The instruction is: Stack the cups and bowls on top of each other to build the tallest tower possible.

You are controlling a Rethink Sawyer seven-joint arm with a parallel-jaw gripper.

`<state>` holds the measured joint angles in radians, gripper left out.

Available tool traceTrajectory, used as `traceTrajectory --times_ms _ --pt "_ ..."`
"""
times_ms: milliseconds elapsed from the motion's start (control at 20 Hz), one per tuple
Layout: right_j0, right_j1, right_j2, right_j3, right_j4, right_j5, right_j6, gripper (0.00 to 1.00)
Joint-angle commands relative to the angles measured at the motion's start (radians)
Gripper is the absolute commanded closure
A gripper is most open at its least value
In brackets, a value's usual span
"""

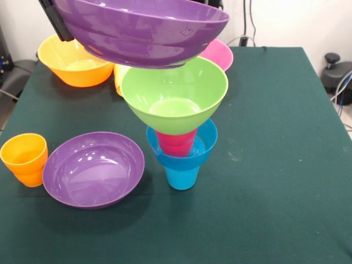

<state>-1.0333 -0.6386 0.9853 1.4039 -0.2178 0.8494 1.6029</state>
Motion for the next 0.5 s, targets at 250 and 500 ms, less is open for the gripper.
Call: traceTrajectory --times_ms 250,500 --pt "0.039 0.074 -0.091 0.092 0.041 -0.079 0.108 1.00" --pt "0.034 0.089 -0.089 0.102 0.066 -0.082 0.103 1.00"
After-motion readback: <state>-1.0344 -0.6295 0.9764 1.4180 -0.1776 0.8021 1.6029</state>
